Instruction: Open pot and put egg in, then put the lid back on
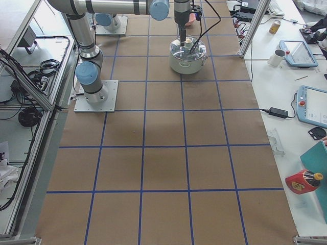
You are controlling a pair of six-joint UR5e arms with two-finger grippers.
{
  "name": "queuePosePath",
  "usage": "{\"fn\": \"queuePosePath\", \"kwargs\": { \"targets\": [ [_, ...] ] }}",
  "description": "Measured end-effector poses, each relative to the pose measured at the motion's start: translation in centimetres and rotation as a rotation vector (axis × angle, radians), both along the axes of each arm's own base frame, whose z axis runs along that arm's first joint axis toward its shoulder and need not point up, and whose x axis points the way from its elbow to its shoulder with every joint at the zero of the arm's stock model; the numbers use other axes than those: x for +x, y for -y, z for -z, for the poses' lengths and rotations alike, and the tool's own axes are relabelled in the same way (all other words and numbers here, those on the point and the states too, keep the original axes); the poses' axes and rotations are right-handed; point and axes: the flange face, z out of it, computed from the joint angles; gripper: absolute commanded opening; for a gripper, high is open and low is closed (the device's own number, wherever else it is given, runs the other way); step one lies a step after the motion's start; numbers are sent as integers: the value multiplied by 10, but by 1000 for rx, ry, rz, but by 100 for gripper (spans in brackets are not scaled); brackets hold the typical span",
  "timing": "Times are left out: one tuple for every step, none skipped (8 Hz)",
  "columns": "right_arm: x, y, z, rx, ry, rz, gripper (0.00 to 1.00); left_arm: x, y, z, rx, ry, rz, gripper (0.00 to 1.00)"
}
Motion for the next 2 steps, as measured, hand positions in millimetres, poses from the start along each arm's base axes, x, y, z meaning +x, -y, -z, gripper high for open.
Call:
{"fn": "queuePosePath", "kwargs": {
  "targets": [
    [-5, 0, -1, 8, -1, -4, 100, 0, 0, 0, 0, 1, 0, 100],
    [-6, -1, -1, 12, 0, -6, 100, 0, 0, 0, 0, 1, 0, 100]
  ]
}}
